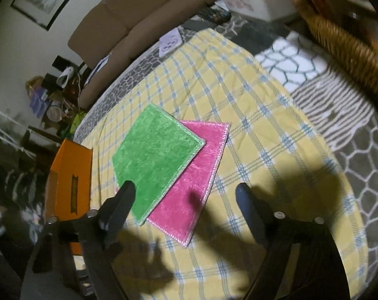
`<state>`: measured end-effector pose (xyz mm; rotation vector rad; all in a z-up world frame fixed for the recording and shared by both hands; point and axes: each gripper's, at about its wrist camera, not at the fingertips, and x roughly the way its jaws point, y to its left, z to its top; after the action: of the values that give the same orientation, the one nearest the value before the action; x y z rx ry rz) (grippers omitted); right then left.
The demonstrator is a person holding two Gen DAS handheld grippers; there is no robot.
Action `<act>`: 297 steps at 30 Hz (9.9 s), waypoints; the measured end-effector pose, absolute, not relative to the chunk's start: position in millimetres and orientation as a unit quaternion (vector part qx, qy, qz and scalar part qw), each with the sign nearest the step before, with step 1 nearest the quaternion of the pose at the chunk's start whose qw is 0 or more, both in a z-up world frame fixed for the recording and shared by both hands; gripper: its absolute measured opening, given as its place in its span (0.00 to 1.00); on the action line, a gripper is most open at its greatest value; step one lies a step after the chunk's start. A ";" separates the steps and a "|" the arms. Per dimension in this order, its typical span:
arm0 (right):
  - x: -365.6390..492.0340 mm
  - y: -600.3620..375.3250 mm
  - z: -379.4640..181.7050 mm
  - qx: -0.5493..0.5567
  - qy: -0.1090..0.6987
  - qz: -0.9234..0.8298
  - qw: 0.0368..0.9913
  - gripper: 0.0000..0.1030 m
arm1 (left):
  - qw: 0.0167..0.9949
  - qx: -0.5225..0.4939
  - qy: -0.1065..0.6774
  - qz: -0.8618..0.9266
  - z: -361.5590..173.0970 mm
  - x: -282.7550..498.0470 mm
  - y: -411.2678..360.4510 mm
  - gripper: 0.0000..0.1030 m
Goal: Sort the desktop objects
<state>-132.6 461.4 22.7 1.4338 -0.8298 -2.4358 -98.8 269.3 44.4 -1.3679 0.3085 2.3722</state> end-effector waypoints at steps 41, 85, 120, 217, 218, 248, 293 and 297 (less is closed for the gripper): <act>-147.6 441.3 7.9 0.516 -0.244 -0.817 0.082 0.66 | 0.217 -0.459 -0.008 0.861 69.6 -131.5 229.2 0.09; -154.4 398.0 33.8 0.436 -0.381 -0.787 0.215 0.11 | 0.233 -0.441 -0.097 0.861 124.5 -116.9 176.5 0.09; -154.5 156.2 147.1 0.388 -0.345 -0.737 0.434 0.11 | 0.082 -0.318 -0.185 0.926 214.1 -90.7 -119.1 0.09; -112.6 110.9 96.0 0.441 0.053 -0.874 0.195 1.00 | 0.068 -0.426 -0.091 0.898 124.7 -61.0 -88.1 1.00; -109.3 113.2 95.1 0.440 0.050 -0.875 0.194 1.00 | 0.070 -0.423 -0.092 0.899 124.2 -52.2 -86.6 1.00; -3.4 172.7 15.7 0.451 0.007 -0.886 0.102 1.00 | 0.010 -0.444 -0.081 0.892 24.4 40.9 -58.7 1.00; -3.1 171.3 -30.1 0.448 0.039 -0.891 0.066 1.00 | -0.041 -0.462 -0.027 0.886 -4.5 26.5 -35.2 1.00; -3.0 171.6 -30.0 0.448 0.038 -0.891 0.067 1.00 | -0.044 -0.462 -0.022 0.886 -4.2 24.9 -34.4 1.00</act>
<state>-3.0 171.6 -30.0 1.3500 0.1141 -2.6860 24.9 -34.4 -4.2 -1.4927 -0.0708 2.8625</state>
